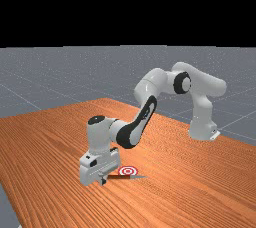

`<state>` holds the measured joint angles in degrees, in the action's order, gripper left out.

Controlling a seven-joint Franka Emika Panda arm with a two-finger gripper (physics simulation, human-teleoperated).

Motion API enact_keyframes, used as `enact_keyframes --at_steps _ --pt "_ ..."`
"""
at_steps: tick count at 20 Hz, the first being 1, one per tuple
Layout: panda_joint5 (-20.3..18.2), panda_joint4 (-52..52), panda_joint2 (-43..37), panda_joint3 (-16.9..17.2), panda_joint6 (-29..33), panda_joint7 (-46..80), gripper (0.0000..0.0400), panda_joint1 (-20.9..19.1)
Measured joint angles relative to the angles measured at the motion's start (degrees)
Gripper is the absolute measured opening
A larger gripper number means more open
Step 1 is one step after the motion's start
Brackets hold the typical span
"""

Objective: Pick up the pen and put it to the marker

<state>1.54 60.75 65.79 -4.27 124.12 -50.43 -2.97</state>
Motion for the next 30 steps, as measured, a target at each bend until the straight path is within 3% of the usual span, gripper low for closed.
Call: enact_keyframes --at_steps 3,4,5,6,10,15,20,21,27,30 --pt "0.2 -3.1 1.5 0.0 -2.9 -0.5 0.0 0.2" --pt "1.0 -1.4 0.6 0.8 -0.8 0.3 0.0 0.7" --pt "0.2 -12.2 6.0 0.1 -8.4 -0.5 0.0 0.6" --pt "0.2 -3.5 1.8 0.0 -2.0 -0.5 0.0 0.3" --pt "0.9 -13.2 6.8 -0.3 -6.9 -4.1 0.0 0.5" --pt "-0.3 -11.1 5.6 0.4 -5.9 1.8 0.0 0.5" --pt "-1.2 -12.3 6.3 1.0 -5.9 12.7 0.0 5.2" --pt "-0.9 -9.1 4.6 0.6 -4.5 10.7 0.0 5.4" --pt "0.7 -12.2 6.2 -0.6 -6.4 2.1 0.0 5.0" --pt "0.3 -11.5 5.8 -0.3 -6.1 3.1 0.0 4.2"
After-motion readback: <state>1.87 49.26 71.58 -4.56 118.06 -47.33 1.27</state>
